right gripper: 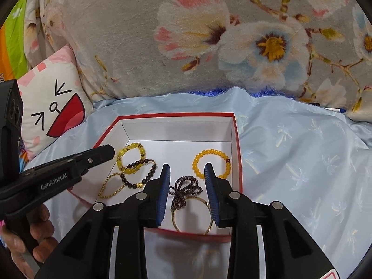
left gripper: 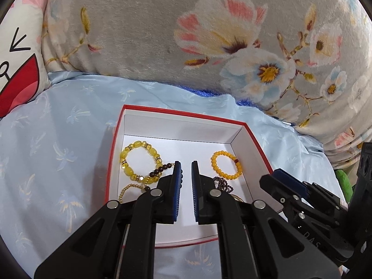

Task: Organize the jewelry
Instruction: 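Carry both dark bracelets into the red box and open both tools, then move the left tool to the silver watch while the right tool reaches the red heart-bead bracelet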

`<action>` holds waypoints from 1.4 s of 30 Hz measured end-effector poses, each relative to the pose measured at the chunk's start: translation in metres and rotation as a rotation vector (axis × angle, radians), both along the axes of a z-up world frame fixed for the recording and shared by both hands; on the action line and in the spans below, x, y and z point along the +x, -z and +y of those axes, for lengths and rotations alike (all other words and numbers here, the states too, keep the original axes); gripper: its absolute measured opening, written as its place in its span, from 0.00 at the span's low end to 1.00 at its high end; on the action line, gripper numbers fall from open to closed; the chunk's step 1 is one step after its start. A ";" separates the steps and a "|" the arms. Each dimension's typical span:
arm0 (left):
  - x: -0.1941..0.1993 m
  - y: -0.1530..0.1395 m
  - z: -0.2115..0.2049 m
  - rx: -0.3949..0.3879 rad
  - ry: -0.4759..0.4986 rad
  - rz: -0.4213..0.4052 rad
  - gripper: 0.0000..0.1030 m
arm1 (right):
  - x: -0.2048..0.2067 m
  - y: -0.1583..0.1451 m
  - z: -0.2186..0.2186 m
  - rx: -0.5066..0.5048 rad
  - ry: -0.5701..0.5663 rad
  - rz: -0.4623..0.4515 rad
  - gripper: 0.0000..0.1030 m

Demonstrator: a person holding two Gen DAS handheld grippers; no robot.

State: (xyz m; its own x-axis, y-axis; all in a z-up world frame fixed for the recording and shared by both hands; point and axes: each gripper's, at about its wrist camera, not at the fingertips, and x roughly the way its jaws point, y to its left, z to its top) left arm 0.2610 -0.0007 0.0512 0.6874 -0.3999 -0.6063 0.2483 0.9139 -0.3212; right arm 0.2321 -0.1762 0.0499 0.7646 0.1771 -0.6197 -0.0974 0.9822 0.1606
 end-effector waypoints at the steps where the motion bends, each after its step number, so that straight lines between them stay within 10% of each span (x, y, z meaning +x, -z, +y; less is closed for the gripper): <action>1: -0.003 -0.001 0.002 0.000 -0.005 -0.003 0.08 | -0.003 0.000 0.000 0.001 -0.001 0.000 0.29; 21: -0.089 -0.007 0.007 0.058 0.001 -0.022 0.08 | -0.094 0.009 -0.008 0.002 0.021 0.037 0.29; 42: -0.191 0.050 -0.007 0.144 0.033 0.100 0.23 | -0.173 0.055 -0.010 0.018 0.039 0.145 0.29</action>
State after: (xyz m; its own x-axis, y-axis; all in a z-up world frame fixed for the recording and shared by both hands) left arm 0.0700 -0.0078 0.0007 0.6089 -0.3250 -0.7236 0.2520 0.9442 -0.2121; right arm 0.0589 -0.1862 -0.0055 0.6737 0.1612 -0.7213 -0.0341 0.9817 0.1875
